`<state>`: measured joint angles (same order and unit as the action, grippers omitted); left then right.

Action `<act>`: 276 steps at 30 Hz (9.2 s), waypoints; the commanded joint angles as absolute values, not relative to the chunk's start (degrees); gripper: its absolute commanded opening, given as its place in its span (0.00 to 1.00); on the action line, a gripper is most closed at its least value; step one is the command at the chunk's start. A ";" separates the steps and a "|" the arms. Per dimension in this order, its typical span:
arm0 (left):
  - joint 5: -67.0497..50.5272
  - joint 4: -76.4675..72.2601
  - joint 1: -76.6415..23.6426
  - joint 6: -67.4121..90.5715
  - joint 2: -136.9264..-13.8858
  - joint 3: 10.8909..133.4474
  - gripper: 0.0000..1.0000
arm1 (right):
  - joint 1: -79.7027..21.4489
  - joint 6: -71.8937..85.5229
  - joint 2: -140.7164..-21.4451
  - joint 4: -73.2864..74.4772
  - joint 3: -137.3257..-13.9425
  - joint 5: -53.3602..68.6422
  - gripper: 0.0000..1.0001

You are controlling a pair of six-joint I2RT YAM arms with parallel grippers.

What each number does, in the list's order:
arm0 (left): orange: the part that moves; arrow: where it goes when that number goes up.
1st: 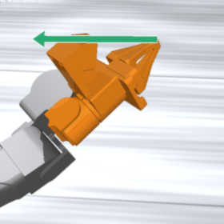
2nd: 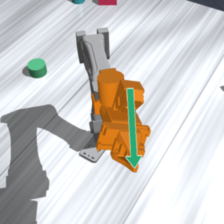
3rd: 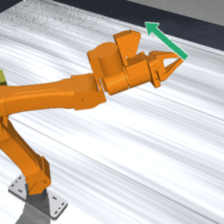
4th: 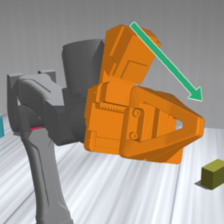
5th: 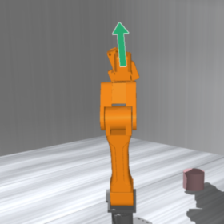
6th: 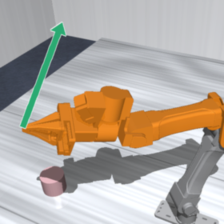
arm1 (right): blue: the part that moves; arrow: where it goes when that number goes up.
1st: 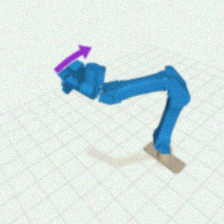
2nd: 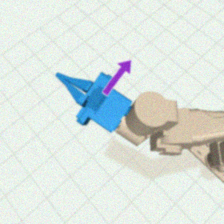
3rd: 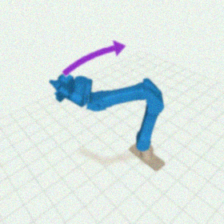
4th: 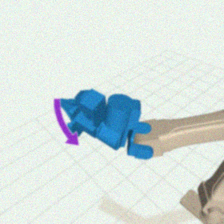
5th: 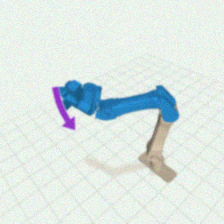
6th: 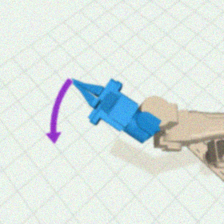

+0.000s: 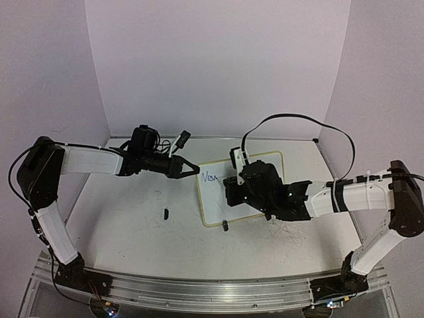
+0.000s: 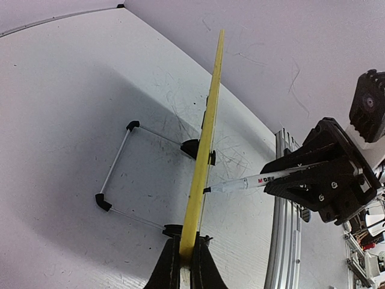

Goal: Write a sentence on the whiteboard
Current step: Write a sentence on the whiteboard stand.

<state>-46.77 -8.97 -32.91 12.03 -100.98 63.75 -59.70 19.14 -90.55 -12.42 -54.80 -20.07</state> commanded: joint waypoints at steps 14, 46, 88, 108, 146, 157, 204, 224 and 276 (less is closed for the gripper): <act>-46.33 -5.41 -32.78 12.22 -102.13 65.04 0.00 | -59.33 19.51 -89.32 -11.78 -55.10 -21.76 0.00; -45.56 -5.37 -32.81 11.51 -101.48 64.31 0.00 | -58.83 19.45 -79.15 -12.85 -48.73 -20.48 0.00; -44.74 -5.37 -32.79 11.43 -101.33 63.51 0.00 | -57.64 18.92 -83.31 -12.45 -50.26 -18.49 0.00; -45.20 -5.37 -32.79 11.34 -101.78 63.66 0.00 | -56.81 18.50 -84.94 -16.16 -51.89 -18.96 0.00; -45.65 -5.38 -32.78 11.34 -102.17 64.03 0.00 | -56.33 20.06 -87.51 -13.60 -52.98 -17.22 0.00; -45.57 -5.38 -32.79 11.42 -102.13 63.91 0.00 | -56.31 21.69 -86.37 -12.25 -50.68 -17.75 0.00; -46.09 -5.37 -32.82 11.43 -102.39 63.98 0.00 | -55.57 20.34 -87.35 -13.83 -55.19 -21.99 0.00; -45.93 -5.39 -32.75 11.43 -102.27 64.05 0.00 | -56.42 23.65 -84.74 -11.42 -49.45 -20.74 0.00; -46.08 -5.38 -32.82 11.51 -102.00 64.00 0.00 | -56.36 22.98 -83.92 -11.93 -49.93 -23.13 0.00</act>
<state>-46.85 -9.05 -32.87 11.97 -101.21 63.75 -56.53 22.33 -85.27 -12.28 -50.13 -21.36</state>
